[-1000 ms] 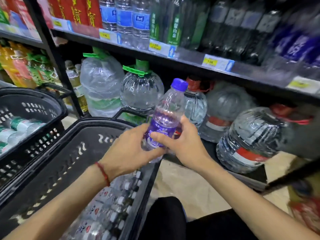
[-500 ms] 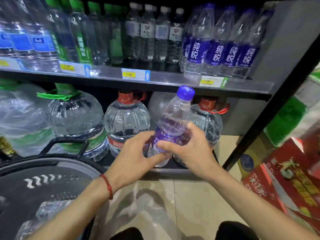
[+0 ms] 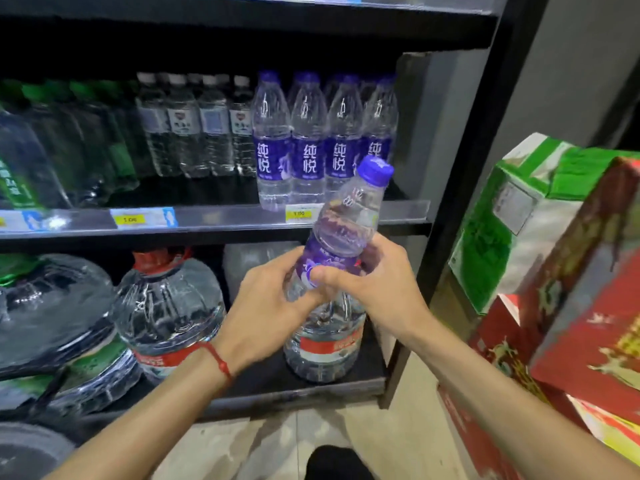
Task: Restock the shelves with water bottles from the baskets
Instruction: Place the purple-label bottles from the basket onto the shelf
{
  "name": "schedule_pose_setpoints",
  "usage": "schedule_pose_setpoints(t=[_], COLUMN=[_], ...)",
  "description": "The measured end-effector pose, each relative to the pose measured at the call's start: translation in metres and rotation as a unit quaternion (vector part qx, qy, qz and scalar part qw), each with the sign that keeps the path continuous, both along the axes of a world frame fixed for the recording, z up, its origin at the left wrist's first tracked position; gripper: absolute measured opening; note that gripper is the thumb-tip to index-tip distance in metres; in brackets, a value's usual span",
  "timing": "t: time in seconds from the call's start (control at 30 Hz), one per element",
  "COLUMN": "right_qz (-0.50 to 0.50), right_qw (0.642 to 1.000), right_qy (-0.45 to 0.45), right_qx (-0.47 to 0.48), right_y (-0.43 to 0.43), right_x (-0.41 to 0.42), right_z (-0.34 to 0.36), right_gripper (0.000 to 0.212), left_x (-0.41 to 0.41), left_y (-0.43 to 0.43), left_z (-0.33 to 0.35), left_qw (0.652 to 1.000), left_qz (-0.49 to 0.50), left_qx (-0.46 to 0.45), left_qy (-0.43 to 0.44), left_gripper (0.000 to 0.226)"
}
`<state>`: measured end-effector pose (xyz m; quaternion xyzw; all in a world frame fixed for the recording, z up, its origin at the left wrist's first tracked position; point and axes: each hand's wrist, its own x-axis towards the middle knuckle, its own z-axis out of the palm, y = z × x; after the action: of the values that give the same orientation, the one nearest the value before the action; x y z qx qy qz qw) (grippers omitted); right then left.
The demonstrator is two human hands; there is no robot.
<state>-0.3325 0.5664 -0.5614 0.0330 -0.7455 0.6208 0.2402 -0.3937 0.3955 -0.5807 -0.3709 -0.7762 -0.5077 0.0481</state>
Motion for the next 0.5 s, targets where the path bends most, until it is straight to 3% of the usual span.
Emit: schedule_pose_setpoints(t=[0.3, 0.5], right_qz=[-0.022, -0.096], right_qw=[0.998, 0.967], right_qy=[0.058, 0.175], right_qx=[-0.004, 0.158], right_y=[0.032, 0.059], right_x=[-0.024, -0.028], right_z=[0.011, 0.044], right_gripper=[0.058, 0.066], left_x=[-0.033, -0.065], left_y=[0.038, 0.061], left_z=[0.027, 0.055], left_qw=[0.998, 0.984], left_qz=[-0.046, -0.023], left_qx=[-0.008, -0.086], left_qy=[0.047, 0.152], left_gripper=[0.05, 0.061])
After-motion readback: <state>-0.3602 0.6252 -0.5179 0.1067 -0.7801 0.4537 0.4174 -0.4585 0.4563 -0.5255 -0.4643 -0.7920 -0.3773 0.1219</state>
